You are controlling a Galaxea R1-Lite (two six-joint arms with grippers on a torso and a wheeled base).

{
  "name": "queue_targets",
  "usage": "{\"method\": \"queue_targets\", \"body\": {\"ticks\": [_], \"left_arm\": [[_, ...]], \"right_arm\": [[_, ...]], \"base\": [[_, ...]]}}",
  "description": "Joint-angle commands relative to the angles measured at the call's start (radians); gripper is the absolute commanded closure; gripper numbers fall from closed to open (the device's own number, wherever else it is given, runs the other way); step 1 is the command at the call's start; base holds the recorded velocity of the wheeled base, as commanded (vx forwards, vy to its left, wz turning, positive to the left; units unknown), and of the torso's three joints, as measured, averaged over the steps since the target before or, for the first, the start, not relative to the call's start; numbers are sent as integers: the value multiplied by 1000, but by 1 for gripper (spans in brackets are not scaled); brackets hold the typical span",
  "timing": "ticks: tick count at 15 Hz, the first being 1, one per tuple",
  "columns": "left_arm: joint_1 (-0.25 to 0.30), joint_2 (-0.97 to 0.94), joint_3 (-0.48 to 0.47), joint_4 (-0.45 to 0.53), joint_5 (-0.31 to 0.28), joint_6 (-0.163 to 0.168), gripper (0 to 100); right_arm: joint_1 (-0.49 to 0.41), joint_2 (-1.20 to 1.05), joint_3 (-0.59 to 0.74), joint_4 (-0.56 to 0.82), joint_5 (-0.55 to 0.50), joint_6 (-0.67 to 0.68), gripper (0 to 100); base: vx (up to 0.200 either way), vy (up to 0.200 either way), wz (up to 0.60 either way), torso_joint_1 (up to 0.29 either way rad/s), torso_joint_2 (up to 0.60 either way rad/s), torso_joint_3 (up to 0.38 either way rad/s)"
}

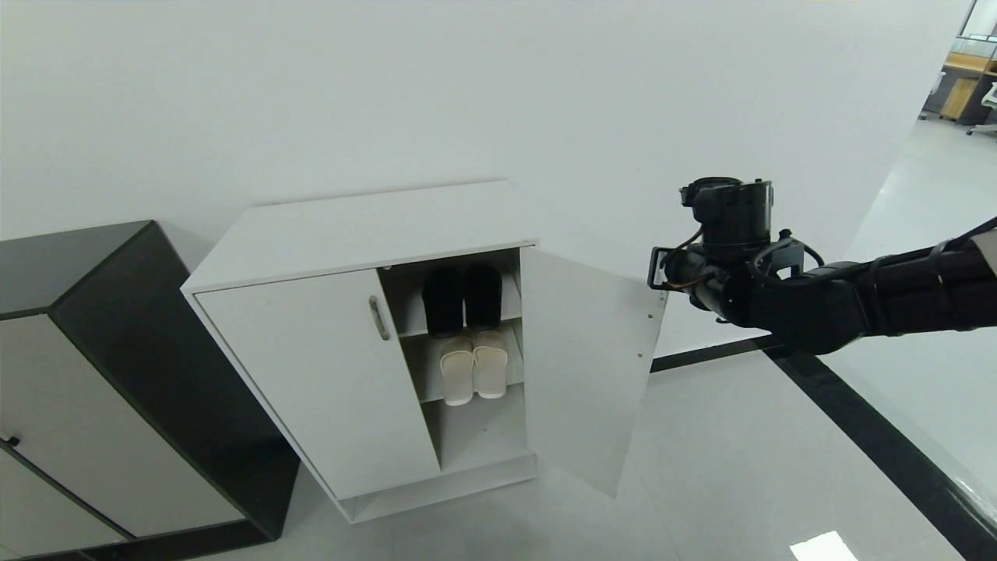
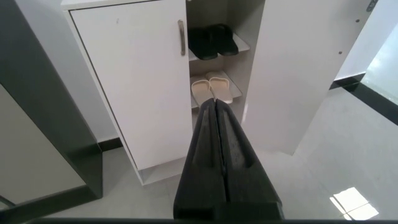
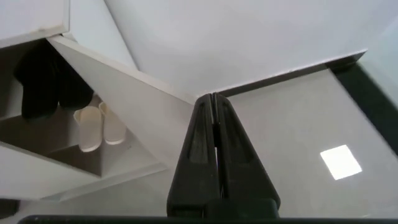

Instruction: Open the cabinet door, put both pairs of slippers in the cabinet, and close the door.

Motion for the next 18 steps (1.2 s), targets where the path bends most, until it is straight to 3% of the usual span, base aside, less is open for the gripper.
{"method": "queue_targets", "body": {"ticks": [1, 18], "left_arm": [[0, 0, 0, 0, 0, 0, 100], [0, 0, 0, 0, 0, 0, 100]], "right_arm": [[-13, 58, -41, 13, 10, 11, 100], [-48, 209, -159, 10, 7, 10, 100]], "base": [[0, 0, 0, 0, 0, 0], [0, 0, 0, 0, 0, 0]]}}
